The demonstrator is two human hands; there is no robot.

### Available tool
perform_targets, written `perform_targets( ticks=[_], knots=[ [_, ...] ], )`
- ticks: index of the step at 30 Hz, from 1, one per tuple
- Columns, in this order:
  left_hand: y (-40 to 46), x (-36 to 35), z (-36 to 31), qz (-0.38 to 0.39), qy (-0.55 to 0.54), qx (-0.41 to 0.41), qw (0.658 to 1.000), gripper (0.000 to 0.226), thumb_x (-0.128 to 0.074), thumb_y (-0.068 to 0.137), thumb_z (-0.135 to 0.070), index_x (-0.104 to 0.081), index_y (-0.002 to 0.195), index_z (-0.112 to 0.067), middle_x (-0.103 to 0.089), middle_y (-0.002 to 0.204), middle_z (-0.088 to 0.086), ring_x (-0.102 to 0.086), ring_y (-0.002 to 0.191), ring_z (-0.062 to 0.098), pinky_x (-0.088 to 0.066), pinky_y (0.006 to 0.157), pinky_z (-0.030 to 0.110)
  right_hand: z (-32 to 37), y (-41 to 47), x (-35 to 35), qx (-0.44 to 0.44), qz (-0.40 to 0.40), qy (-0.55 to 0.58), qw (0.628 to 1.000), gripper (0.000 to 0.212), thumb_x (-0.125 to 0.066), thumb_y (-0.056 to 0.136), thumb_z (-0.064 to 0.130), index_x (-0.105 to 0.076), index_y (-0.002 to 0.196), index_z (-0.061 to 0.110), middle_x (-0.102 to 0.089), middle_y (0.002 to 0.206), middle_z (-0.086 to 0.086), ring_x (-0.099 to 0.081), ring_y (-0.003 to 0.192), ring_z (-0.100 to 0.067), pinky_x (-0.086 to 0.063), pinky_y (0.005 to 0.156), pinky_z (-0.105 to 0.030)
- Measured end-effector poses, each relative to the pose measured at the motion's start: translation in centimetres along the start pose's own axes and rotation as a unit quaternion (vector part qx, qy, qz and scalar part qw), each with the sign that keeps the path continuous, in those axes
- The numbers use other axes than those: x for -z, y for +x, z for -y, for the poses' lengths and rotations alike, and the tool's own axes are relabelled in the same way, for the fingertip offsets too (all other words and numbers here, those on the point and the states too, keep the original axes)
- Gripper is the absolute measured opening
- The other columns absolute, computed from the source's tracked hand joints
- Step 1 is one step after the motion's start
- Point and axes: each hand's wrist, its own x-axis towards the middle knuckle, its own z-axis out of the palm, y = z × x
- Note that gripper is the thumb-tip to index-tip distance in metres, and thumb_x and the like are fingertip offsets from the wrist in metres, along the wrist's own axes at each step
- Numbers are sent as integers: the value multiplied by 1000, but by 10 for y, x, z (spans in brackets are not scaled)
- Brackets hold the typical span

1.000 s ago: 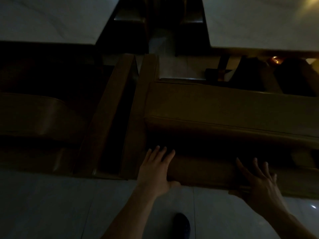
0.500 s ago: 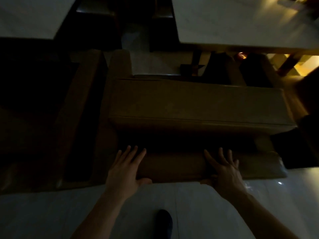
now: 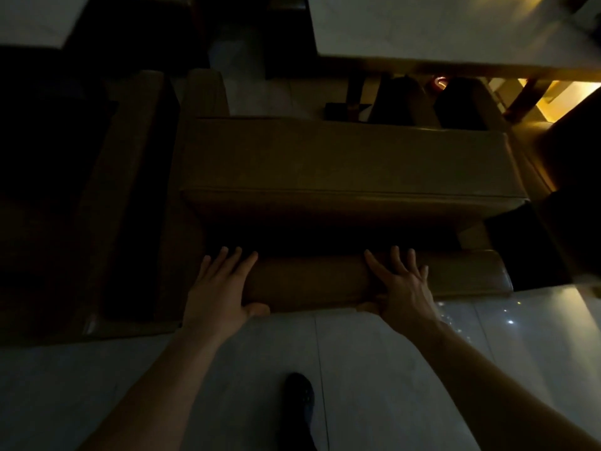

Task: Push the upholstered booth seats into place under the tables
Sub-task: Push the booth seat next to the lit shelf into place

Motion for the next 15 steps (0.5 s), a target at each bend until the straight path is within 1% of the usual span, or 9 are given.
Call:
perform_targets(
  ticks=[6, 15],
  knots=[
    [1, 4, -7, 12, 18, 14, 1000, 106, -65, 73, -73, -15, 156, -32, -16, 164, 4, -5, 151, 25, -4, 122, 46, -3, 2, 4, 9, 8, 10, 1000, 108, -68, 75, 67, 3, 154, 45, 5, 165, -16, 14, 147, -47, -1, 116, -68],
    [3, 2, -8, 14, 13, 19, 1000, 105, -66, 73, -72, -15, 156, -32, -15, 164, 3, -4, 150, 24, -1, 122, 44, -4, 4, 7, 12, 16, 18, 1000, 106, -68, 76, 65, 0, 155, 44, 5, 165, -17, 13, 147, -48, -1, 116, -69]
  ],
)
